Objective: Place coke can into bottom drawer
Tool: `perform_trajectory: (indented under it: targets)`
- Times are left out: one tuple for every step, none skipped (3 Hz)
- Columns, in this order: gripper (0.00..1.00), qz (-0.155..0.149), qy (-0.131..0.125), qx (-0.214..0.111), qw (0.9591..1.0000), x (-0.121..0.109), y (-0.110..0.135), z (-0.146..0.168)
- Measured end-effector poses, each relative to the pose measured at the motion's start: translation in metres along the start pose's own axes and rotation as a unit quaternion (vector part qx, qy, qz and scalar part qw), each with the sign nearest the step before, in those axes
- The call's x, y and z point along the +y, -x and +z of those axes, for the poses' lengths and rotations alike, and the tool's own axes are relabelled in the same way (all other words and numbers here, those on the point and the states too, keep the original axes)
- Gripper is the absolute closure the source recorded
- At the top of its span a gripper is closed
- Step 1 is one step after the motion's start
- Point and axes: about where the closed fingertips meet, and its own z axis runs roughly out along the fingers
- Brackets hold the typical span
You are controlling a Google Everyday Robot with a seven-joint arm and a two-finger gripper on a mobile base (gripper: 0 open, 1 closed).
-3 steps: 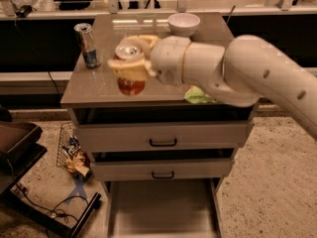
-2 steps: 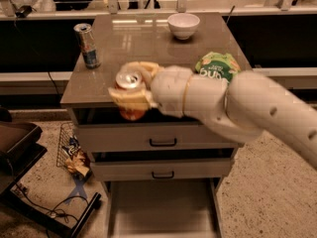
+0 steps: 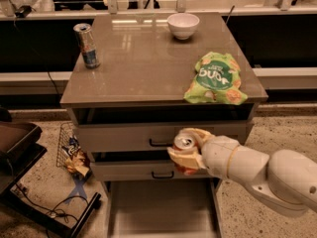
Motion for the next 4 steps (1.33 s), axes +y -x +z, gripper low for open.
perform_trajectory:
  targets:
    - [1.0, 0.019, 0.016, 0.059, 0.998, -0.029, -0.088, 0.003]
    - [1.0, 0.023, 0.039, 0.073, 0.9963, -0.041, -0.144, 0.016]
    - [1.0, 0.037, 0.059, 0.054, 0.9961, -0.025, -0.222, 0.03]
    - [1.0, 0.062, 0.06, 0.013, 0.9962, -0.002, -0.267, 0.041]
